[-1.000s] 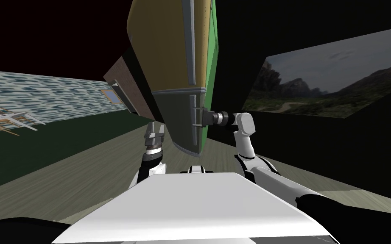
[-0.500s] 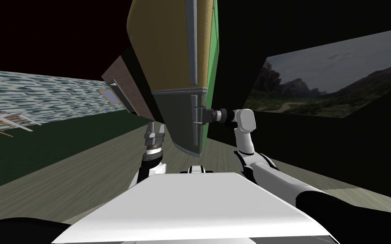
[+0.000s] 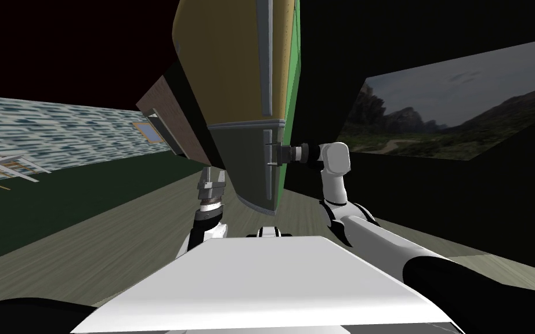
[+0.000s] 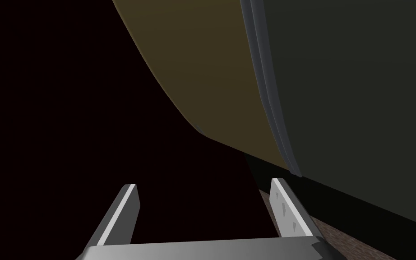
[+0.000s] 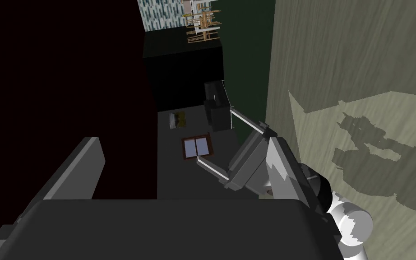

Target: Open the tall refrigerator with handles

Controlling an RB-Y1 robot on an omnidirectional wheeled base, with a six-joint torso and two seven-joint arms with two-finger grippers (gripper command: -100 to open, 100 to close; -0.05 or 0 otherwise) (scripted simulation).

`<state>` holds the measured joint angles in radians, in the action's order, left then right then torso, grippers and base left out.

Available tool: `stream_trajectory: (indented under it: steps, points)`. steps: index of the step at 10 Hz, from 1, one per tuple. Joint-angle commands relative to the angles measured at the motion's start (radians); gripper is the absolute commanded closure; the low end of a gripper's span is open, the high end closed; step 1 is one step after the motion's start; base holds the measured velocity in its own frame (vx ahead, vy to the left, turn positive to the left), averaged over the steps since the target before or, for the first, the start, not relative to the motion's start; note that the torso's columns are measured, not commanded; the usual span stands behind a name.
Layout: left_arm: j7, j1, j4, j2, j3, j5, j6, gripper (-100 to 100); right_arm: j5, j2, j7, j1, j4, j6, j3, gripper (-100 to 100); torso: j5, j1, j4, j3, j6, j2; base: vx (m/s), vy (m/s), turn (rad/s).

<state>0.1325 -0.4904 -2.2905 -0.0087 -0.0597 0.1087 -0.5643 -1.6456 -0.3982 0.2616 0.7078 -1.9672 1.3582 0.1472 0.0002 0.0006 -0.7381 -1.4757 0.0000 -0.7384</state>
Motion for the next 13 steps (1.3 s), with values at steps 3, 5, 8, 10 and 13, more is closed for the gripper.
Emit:
stream_trajectory:
  steps: [3, 5, 8, 10, 13]
  points:
    - [0.0, 0.0, 0.0, 0.0, 0.0, 0.0, 0.0, 0, -0.136, -0.024, 0.019, 0.094, 0.041, 0.036, 0.011, -100, 0.0, 0.0, 0.0, 0.0, 0.0, 0.0, 0.006, 0.056, -0.016]
    - [0.0, 0.0, 0.0, 0.0, 0.0, 0.0, 0.0, 0, -0.188, -0.024, 0.019, 0.094, 0.041, 0.036, 0.011, -100, 0.0, 0.0, 0.0, -0.001, 0.0, 0.001, 0.012, 0.049, -0.004]
    - [0.0, 0.0, 0.0, 0.0, 0.0, 0.0, 0.0, 0, -0.262, -0.035, 0.029, 0.133, 0.059, 0.051, 0.017, -100, 0.0, -0.001, 0.0, 0.0, 0.0, 0.0, 0.005, 0.039, -0.006]
    - [0.0, 0.0, 0.0, 0.0, 0.0, 0.0, 0.0, 0, -0.326, -0.047, 0.038, 0.17, 0.076, 0.065, 0.022, -100, 0.0, 0.0, 0.0, 0.0, 0.0, 0.0, 0.004, 0.049, -0.006]
    - [0.0, 0.0, 0.0, 0.0, 0.0, 0.0, 0.0, 0, -0.4, -0.058, 0.047, 0.204, 0.092, 0.079, 0.027, -100, 0.0, 0.0, 0.0, 0.0, 0.0, 0.001, 0.007, 0.059, -0.003]
